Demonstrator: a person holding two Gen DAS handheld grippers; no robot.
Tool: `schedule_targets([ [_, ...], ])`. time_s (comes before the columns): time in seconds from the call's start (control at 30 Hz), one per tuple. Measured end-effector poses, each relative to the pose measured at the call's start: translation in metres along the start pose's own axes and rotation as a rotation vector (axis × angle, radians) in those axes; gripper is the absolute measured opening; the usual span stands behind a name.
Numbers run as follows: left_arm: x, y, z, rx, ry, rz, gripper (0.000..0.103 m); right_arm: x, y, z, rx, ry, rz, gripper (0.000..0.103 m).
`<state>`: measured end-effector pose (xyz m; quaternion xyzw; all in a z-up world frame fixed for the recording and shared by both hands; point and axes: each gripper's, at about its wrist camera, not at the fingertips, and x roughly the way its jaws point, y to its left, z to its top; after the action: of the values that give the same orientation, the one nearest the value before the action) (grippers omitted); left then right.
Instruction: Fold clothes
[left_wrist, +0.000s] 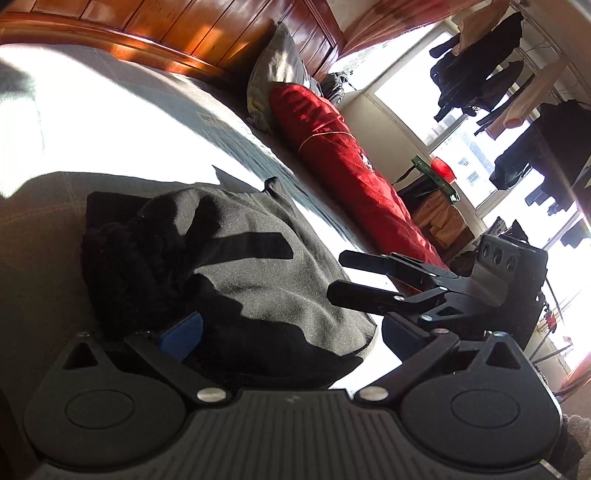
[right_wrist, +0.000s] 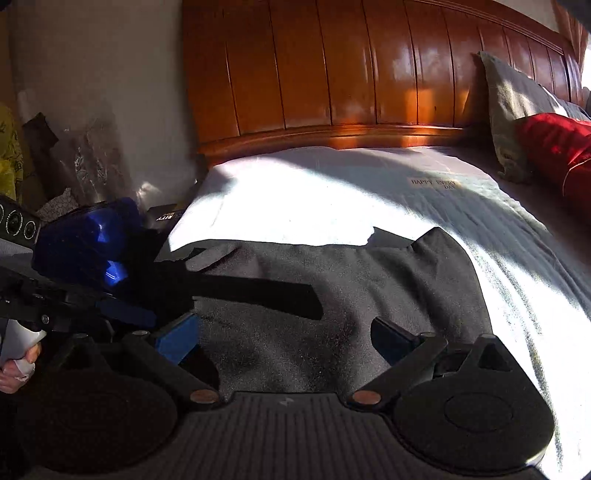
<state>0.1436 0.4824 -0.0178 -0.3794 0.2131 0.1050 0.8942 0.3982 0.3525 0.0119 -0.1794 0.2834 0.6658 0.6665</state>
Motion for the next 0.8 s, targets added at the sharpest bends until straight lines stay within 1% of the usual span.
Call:
schedule_targets([
  [0.03,-0.002,-0.003,0.006,0.017,-0.013,0.017,0.102,0.009,0.0,-0.001,0.009,0.02,0.017,0.1],
  [0.1,-0.003,-0.007,0.021,0.037,-0.03,-0.01,0.102,0.023,-0.001,-0.007,0.04,0.065,0.049,0.1],
  [0.13,-0.001,-0.009,0.031,0.05,-0.041,-0.022,0.102,0.025,0.001,-0.012,0.027,0.072,0.042,0.1],
  [0.2,0.005,-0.012,0.048,0.059,-0.062,-0.029,0.102,0.022,0.001,-0.016,0.038,0.086,0.062,0.101],
  [0.27,0.025,-0.007,0.066,0.035,-0.026,-0.091,0.102,0.018,0.002,-0.019,0.062,0.118,0.111,0.103],
  [0.3,0.037,-0.004,0.072,0.019,-0.003,-0.115,0.102,0.018,0.005,-0.021,0.061,0.13,0.113,0.103],
  [0.33,0.051,0.0,0.076,0.006,0.023,-0.121,0.102,0.018,0.009,-0.023,0.052,0.144,0.106,0.103],
  [0.37,0.07,0.007,0.079,-0.004,0.061,-0.099,0.102,0.016,0.014,-0.025,0.045,0.152,0.096,0.103],
  [0.43,0.103,0.028,0.072,-0.052,0.148,-0.011,0.102,0.008,0.024,-0.027,0.033,0.154,0.073,0.103],
  [0.47,0.113,0.037,0.067,-0.048,0.162,0.008,0.102,0.002,0.027,-0.028,0.039,0.152,0.067,0.103],
  [0.53,0.117,0.045,0.06,-0.015,0.151,0.008,0.102,-0.016,0.031,-0.029,0.07,0.13,0.064,0.103],
  [0.67,0.102,0.028,0.073,-0.031,0.17,-0.002,0.102,-0.07,0.04,-0.036,0.071,0.044,0.04,0.103],
  [0.73,0.101,0.017,0.08,-0.034,0.167,-0.055,0.102,-0.09,0.042,-0.043,0.097,0.017,0.013,0.103],
  [0.8,0.112,0.007,0.084,-0.034,0.183,-0.103,0.102,-0.102,0.041,-0.051,0.144,0.009,-0.02,0.103],
])
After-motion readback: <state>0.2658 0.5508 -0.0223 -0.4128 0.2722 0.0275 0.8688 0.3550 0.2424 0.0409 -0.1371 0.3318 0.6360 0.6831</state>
